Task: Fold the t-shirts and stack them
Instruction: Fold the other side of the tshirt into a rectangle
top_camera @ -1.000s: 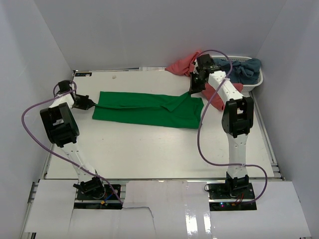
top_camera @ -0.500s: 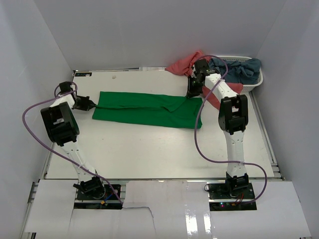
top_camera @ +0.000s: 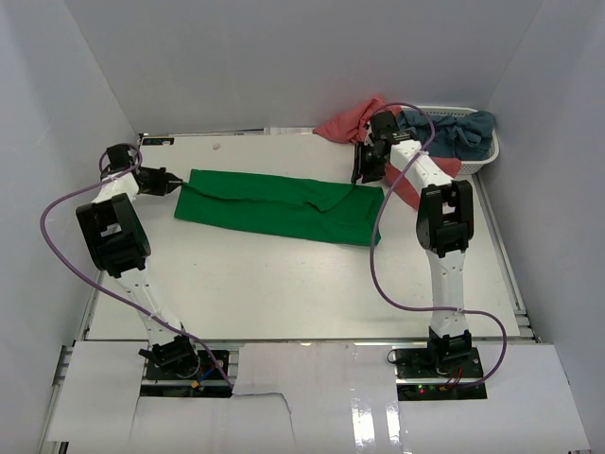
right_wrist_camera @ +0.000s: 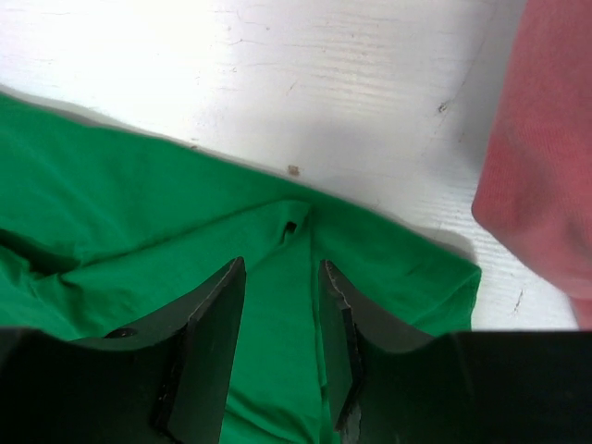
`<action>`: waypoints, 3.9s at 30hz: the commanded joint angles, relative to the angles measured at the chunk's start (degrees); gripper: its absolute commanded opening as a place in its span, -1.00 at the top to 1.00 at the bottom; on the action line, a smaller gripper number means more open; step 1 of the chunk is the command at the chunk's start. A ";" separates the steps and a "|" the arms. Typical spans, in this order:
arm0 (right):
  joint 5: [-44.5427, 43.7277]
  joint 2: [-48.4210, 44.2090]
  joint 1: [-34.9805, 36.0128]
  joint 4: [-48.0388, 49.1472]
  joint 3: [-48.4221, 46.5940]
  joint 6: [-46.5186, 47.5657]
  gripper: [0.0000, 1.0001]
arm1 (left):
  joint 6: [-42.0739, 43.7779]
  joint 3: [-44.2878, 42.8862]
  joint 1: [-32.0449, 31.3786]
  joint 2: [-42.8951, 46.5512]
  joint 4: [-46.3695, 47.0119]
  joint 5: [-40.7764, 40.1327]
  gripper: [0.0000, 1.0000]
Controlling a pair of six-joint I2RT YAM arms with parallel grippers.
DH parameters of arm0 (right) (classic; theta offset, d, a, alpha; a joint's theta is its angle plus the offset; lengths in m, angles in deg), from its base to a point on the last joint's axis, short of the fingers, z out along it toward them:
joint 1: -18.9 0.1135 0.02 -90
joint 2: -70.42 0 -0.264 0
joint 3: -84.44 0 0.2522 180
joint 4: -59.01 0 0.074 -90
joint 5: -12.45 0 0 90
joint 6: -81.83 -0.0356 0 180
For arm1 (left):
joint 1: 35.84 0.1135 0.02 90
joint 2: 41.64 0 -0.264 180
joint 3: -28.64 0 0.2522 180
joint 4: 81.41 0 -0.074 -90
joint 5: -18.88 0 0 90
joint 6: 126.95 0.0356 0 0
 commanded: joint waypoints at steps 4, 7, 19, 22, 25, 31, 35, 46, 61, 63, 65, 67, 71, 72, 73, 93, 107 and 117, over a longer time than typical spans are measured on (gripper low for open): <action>0.46 -6.43 -0.35 2.33 2.88 0.00 0.12 | -5.44 0.84 -0.21 1.55 2.75 4.82 0.32; 0.82 -7.22 -0.35 2.33 3.50 0.09 0.12 | -6.49 3.13 -0.21 2.33 2.84 3.77 -0.30; 2.66 -10.99 -0.17 3.56 7.10 0.44 0.13 | -3.17 3.67 -1.52 6.90 9.70 3.06 -0.41; 4.32 -13.01 0.35 4.35 9.91 0.35 0.13 | 2.63 3.23 -3.45 9.28 9.08 2.88 -0.41; 5.74 -14.94 1.75 4.00 12.11 0.35 0.12 | 10.53 1.38 -5.39 9.72 6.80 4.90 -0.40; 11.01 -20.13 4.48 3.39 18.95 0.27 0.11 | 28.00 1.03 -10.74 10.77 5.04 12.10 -0.45; 11.37 -24.09 7.12 3.91 24.92 1.67 0.11 | 36.54 1.38 -15.49 11.21 -0.23 12.90 -0.43; -8.13 -25.06 16.26 3.46 26.00 12.65 0.07 | 39.48 2.96 -28.50 11.22 -3.05 7.37 -0.41; -11.22 -17.16 18.90 12.88 22.41 22.41 -0.06 | 26.30 -2.12 -29.30 0.68 -2.78 6.57 -0.40; -11.57 -15.23 19.08 11.92 20.82 22.77 -0.02 | 25.15 -3.01 -29.21 -0.56 -2.96 7.27 -0.40; -11.14 -13.73 19.34 11.04 18.81 23.38 0.03 | 23.83 -4.24 -29.13 -2.14 -3.22 7.45 -0.40; -10.79 -13.11 19.52 10.77 18.27 23.56 0.09 | 23.21 -4.68 -28.86 -2.84 -3.49 7.10 -0.40; -9.47 -12.15 19.95 10.42 17.30 23.73 0.11 | 22.95 -5.04 -28.42 -3.64 -4.10 6.40 -0.40; -9.47 -11.97 20.13 10.24 17.13 23.73 0.11 | 22.95 -5.04 -28.07 -3.64 -4.36 6.31 -0.40; -9.21 -11.79 20.13 9.98 17.04 23.82 0.11 | 23.03 -4.86 -27.98 -3.64 -4.45 6.22 -0.40; -10.26 -7.48 20.40 7.61 12.74 23.64 0.64 | 24.09 -2.75 -26.40 -3.11 -4.98 5.78 -0.39; -11.84 0.15 20.40 3.65 -2.20 27.68 0.54 | 24.79 -2.58 -26.31 -3.37 -5.24 6.31 -0.39; -16.31 -2.02 20.40 23.46 6.56 30.85 -0.07 | 25.32 -2.40 -26.31 -3.11 -5.42 6.49 -0.39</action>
